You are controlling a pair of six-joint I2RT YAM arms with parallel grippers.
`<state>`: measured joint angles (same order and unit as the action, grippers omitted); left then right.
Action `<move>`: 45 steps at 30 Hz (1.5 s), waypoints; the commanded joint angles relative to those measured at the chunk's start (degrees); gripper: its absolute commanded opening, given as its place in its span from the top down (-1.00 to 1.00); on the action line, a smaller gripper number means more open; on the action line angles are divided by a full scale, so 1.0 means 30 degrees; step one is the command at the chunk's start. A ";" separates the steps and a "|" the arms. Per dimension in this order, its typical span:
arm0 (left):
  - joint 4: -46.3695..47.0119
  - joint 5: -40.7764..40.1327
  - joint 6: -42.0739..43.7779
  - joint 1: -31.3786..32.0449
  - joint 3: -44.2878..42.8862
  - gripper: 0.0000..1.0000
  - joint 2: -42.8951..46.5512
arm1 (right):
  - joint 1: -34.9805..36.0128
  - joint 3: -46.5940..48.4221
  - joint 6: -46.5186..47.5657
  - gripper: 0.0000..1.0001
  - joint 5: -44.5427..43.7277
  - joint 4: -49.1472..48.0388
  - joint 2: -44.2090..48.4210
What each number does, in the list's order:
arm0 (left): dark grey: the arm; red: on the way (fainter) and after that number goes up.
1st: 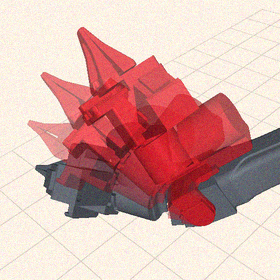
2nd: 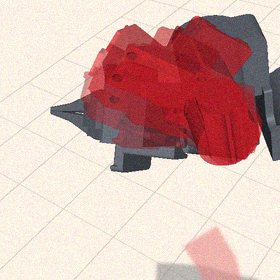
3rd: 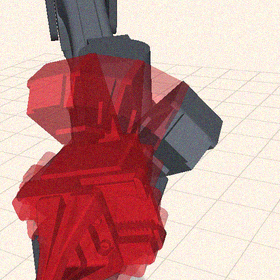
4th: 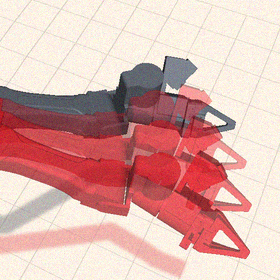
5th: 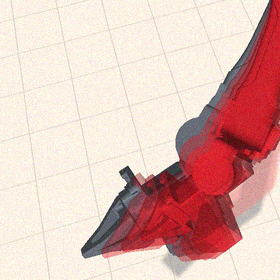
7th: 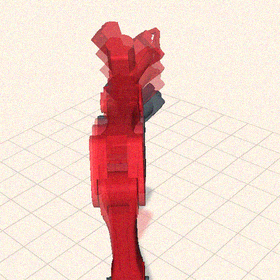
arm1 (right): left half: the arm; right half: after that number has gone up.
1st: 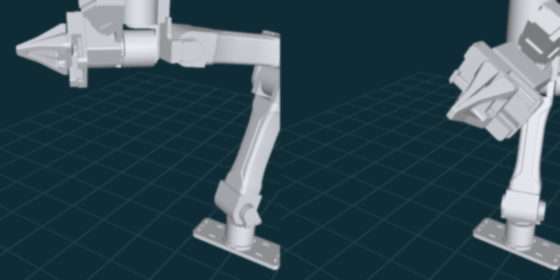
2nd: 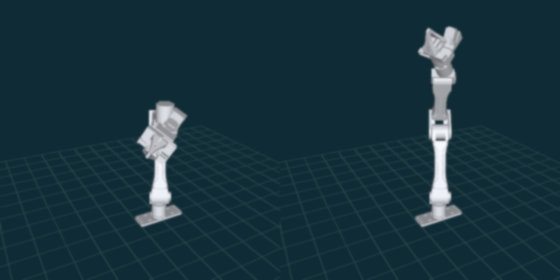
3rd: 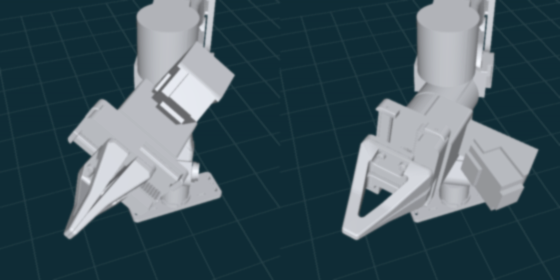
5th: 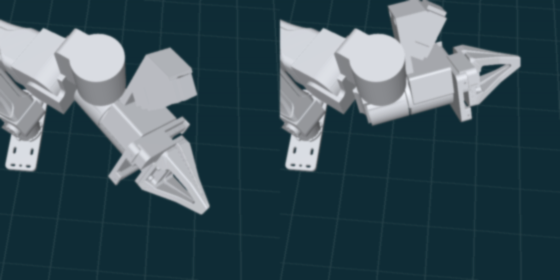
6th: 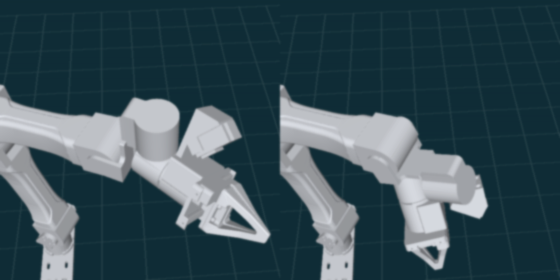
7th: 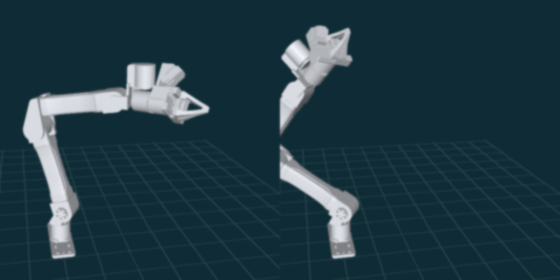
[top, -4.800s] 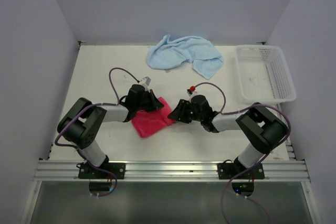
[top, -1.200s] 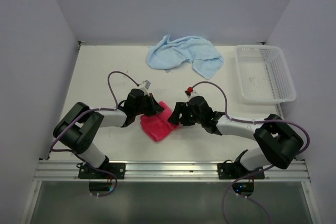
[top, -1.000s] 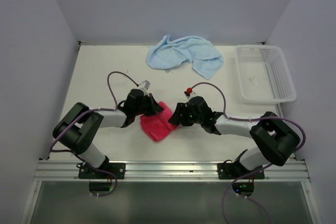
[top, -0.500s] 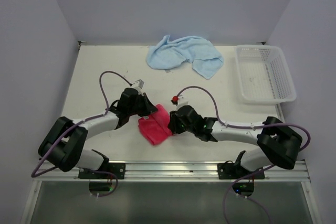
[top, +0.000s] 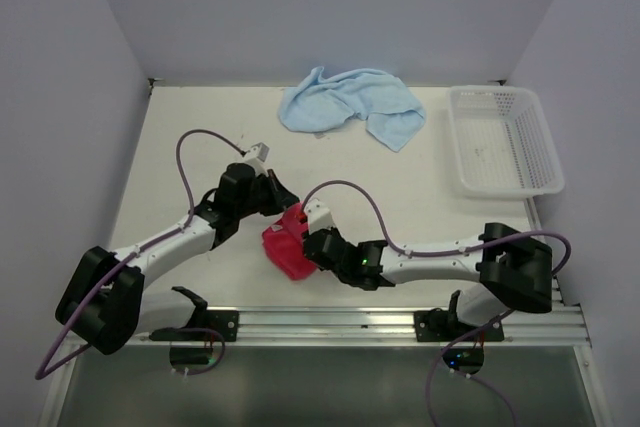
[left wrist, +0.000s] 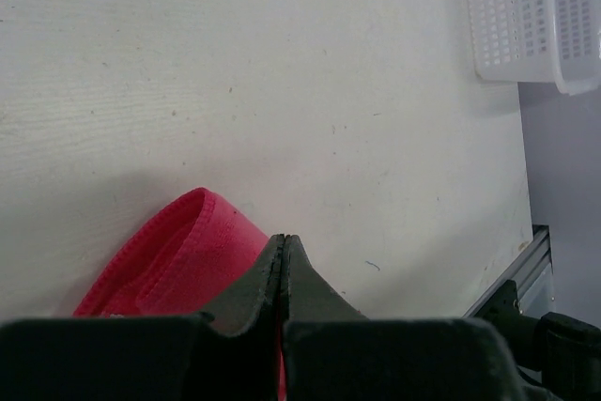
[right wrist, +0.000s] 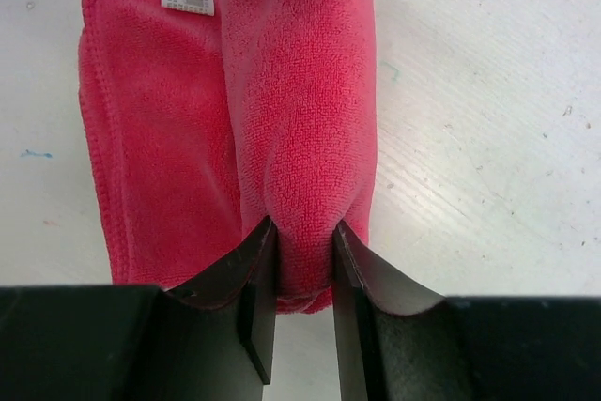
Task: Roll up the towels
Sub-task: Roll the towel
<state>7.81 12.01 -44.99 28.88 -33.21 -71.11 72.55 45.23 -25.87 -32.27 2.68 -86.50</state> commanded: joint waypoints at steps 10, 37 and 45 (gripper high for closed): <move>0.1087 0.0772 0.0437 0.0274 0.1519 1.00 0.0530 | 0.2768 0.3525 0.1650 0.39 -0.5004 0.1891 -0.3802; 0.2053 0.0098 -0.0881 0.0362 0.6001 1.00 0.1028 | -0.3849 -0.0193 -0.3650 -0.62 0.8318 -0.2355 0.1324; 0.2258 0.0069 -0.0969 0.0333 0.6266 1.00 0.1057 | -0.5230 -0.1718 -0.6201 -0.64 1.2865 -0.5870 -0.0257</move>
<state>18.13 13.19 -48.07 29.65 -16.38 -67.70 57.04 40.64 -40.32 -1.45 -7.88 -85.95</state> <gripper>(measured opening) 0.005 0.819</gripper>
